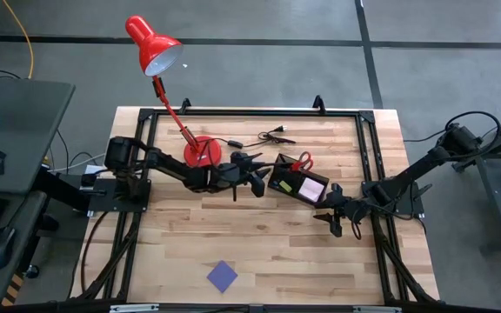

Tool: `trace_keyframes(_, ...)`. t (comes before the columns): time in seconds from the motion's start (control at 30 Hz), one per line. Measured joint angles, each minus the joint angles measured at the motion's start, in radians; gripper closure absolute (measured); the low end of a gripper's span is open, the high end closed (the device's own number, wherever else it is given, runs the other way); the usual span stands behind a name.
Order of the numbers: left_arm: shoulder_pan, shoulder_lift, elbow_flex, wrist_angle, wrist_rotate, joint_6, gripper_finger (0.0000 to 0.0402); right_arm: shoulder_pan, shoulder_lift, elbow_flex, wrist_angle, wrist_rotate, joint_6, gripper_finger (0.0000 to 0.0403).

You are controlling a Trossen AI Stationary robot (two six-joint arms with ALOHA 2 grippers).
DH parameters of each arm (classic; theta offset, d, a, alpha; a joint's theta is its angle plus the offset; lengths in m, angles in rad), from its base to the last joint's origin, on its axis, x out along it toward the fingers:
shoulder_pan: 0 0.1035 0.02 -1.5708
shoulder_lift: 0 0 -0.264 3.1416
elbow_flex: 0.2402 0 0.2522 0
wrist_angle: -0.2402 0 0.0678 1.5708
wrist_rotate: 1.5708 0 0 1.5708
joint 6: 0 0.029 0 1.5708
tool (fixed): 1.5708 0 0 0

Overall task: Pick and place office supplies into organizer
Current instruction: Put the black pen into the desk organizer

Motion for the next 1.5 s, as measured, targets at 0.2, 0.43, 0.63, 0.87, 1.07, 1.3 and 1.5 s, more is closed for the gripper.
trace_keyframes(0.2,0.000,0.021,0.000,0.008,-0.020,-0.001,0.0342,0.000,0.000,0.000,0.000,0.000,0.000,0.0246)
trace_keyframes(0.43,-0.001,0.022,0.000,0.022,-0.021,-0.001,0.0388,0.000,0.000,0.000,0.000,0.000,0.000,0.0247)
trace_keyframes(0.63,0.001,0.022,0.000,0.034,-0.021,0.000,0.0376,0.000,0.000,0.000,0.000,0.000,0.000,0.0246)
trace_keyframes(0.87,0.000,0.022,0.001,0.085,-0.013,0.055,0.0395,0.000,0.000,0.000,0.000,0.000,0.000,0.0240)
trace_keyframes(1.07,0.001,0.022,0.082,-0.010,0.016,0.156,0.0400,0.000,0.000,0.000,0.000,0.000,0.000,0.0245)
trace_keyframes(1.3,-0.026,0.022,0.156,-0.139,0.016,0.145,0.0381,0.000,0.000,0.000,0.000,0.000,0.000,0.0244)
trace_keyframes(1.5,-0.103,0.004,0.156,-0.265,-0.077,0.156,0.0341,0.000,0.000,0.000,0.000,0.000,0.000,0.0237)
